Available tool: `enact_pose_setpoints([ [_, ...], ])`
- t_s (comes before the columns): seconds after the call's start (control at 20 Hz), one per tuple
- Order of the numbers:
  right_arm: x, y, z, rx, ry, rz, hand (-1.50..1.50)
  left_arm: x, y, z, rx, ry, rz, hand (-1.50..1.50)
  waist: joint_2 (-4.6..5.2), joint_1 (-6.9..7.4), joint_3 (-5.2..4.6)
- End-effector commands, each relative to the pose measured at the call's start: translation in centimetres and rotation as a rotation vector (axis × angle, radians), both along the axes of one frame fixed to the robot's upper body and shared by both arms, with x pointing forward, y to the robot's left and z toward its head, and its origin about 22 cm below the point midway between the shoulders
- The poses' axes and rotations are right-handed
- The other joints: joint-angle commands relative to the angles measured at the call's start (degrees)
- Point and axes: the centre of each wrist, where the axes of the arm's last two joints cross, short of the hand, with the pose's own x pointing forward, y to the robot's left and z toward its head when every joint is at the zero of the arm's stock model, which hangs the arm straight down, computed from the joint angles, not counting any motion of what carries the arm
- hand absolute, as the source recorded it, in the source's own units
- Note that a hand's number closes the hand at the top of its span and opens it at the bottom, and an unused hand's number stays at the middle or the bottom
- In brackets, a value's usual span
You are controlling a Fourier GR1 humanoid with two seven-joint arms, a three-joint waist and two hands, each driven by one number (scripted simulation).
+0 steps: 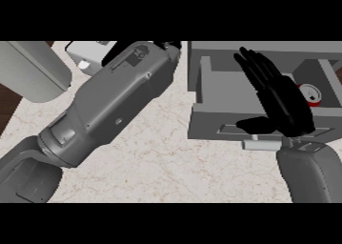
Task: Pick up the can, place it into the drawer and close the drawer
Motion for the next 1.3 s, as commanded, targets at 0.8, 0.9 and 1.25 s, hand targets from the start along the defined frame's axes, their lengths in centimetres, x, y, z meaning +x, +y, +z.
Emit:
enact_pose_setpoints([
  [0.8,9.4,1.3,-9.4,-0.212,-0.034,-0.193,-1.50,-1.3,7.0,0.1,0.003,0.001,0.033,-1.50,0.47,1.37,0.08],
  [0.9,10.2,-0.5,-8.6,-0.208,-0.053,-0.204,-1.50,-1.0,8.9,0.7,0.017,0.005,0.040,-1.50,0.52,1.01,0.09],
  [1.25,11.9,0.3,-8.1,-0.190,-0.109,-0.243,-1.50,-1.8,8.6,-0.1,0.013,0.004,0.041,-1.50,0.99,1.94,0.12],
])
